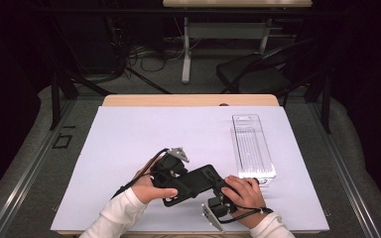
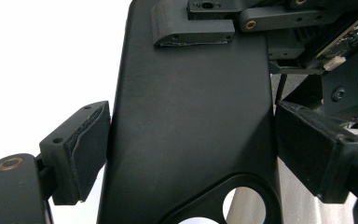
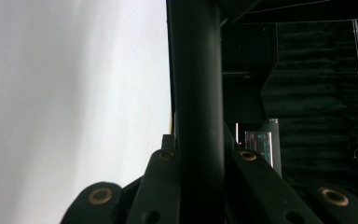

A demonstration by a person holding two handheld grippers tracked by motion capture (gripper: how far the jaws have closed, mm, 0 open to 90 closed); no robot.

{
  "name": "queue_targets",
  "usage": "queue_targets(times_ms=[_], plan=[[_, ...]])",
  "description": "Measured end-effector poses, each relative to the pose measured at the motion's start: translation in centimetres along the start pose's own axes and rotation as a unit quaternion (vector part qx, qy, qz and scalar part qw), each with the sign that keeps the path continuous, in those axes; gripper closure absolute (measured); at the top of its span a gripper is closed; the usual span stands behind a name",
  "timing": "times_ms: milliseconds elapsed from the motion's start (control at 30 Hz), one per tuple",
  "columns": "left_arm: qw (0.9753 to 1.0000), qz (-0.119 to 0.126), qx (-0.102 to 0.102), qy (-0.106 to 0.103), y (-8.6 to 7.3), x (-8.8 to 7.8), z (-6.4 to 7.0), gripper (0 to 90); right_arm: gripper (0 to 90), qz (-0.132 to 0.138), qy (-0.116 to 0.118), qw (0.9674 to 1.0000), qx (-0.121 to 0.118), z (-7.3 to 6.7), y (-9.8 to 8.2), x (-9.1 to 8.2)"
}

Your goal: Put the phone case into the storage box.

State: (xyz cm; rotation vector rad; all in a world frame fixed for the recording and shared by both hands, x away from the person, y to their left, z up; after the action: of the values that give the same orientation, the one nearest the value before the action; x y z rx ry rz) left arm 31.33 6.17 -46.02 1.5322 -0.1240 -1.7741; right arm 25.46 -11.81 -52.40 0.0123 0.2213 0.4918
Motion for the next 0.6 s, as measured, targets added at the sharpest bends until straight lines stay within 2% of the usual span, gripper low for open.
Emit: queue_targets(times_ms=[200, 233, 300, 533, 600], plan=[[0.9999, 0.009, -0.001, -0.006, -0.04, -0.02, 0.04, 13.2, 86.7, 0.0, 0.002, 1.0, 0.002, 0.04, -0.06, -0.01], [1.0, 0.009, 0.001, 0.001, -0.03, -0.04, 0.1, 13.1, 86.8, 0.001, 0.001, 1.0, 0.003, 0.06, -0.08, -0.02], [0.9999, 0.01, 0.0, -0.002, -0.04, -0.04, 0.08, 13.1, 86.8, 0.003, 0.001, 1.0, 0.004, 0.08, -0.11, 0.01], [0.9999, 0.014, -0.006, 0.006, -0.03, 0.03, 0.16, 12.5, 87.0, -0.003, 0.006, 0.9999, 0.01, 0.0, -0.14, 0.0], [0.9999, 0.014, -0.007, 0.002, -0.03, 0.04, 0.11, 12.4, 87.0, -0.003, 0.007, 0.9999, 0.012, -0.01, -0.14, 0.0]])
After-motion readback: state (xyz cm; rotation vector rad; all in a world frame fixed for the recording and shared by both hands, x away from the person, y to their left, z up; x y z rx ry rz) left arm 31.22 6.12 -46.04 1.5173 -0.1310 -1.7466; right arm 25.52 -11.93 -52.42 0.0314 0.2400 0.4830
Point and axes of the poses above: each handheld gripper's, and its own axes: x roughly forward along the jaws, y roughly out of its top, z roughly to its right, the point moved 1 cm from there along x, roughly forward along the jaws, and after that the axes turned 3 degrees about -z, right-handed, at the moved point
